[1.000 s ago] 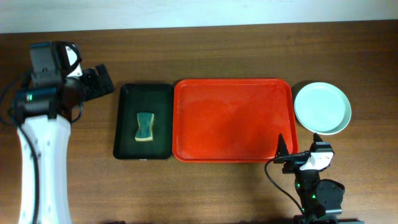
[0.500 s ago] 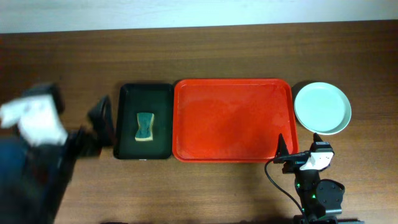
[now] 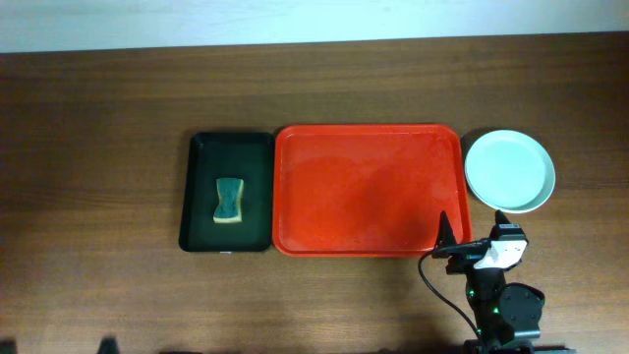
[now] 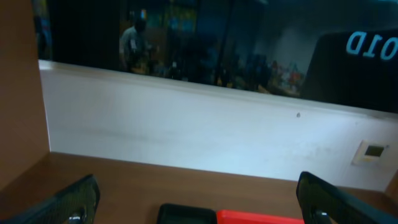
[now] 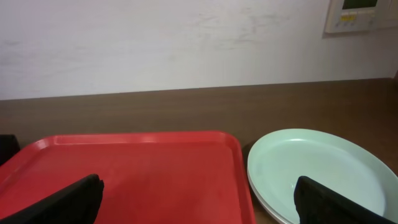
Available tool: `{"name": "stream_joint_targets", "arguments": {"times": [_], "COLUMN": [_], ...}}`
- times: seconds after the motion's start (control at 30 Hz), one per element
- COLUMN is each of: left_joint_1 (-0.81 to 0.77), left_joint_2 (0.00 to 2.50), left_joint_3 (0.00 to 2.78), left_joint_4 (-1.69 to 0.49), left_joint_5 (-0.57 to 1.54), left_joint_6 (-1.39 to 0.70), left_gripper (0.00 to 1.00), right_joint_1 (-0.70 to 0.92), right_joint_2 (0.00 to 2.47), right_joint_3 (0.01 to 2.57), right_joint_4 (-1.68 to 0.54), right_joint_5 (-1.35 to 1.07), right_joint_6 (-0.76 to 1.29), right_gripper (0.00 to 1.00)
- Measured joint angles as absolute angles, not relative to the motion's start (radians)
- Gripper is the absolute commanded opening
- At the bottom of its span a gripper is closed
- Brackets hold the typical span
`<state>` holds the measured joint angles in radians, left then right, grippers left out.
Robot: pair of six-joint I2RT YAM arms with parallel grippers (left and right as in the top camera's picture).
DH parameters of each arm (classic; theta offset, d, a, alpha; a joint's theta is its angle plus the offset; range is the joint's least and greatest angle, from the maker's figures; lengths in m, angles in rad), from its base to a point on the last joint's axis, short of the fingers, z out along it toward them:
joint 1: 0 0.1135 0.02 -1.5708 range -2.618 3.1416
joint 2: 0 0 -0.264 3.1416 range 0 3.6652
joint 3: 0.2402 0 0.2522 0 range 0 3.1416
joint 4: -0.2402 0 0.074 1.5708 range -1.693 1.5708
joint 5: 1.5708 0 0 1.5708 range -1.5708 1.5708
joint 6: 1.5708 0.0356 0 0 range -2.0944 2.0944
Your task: Clean dirty plates on tray and stack at the side
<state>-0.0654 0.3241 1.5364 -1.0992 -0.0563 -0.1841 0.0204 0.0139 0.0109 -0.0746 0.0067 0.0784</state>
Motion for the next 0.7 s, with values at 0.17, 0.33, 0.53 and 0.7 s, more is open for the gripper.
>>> {"name": "stream_joint_targets", "arguments": {"times": [0.17,0.33,0.53,0.7], "left_joint_1": [-0.052,-0.041,-0.039,-0.036], "left_joint_2": [0.171,0.083,0.022,0.019], "left_joint_3": [1.485,1.369,1.195,1.079], "left_joint_4": [-1.107,-1.111,-1.11,-0.909], "left_joint_5": [-0.06,-0.062,-0.072,-0.084], "left_joint_6": [-0.184,-0.184,-0.184,-0.184], "left_gripper": [0.99,0.99,0.99,0.99], "right_joint_1": [0.02,0.02,0.02,0.02], "right_joint_2": [0.014,0.014,0.014,0.014], "right_joint_3": [0.011,0.011,0.011,0.011], "right_joint_4": [-0.075,-0.075,-0.075,-0.075], "right_joint_5": [0.007,0.007,0.007,0.007], "right_joint_6": [0.079,0.079,0.079,0.079], "right_gripper": [0.98,0.99,0.99,0.99]}}
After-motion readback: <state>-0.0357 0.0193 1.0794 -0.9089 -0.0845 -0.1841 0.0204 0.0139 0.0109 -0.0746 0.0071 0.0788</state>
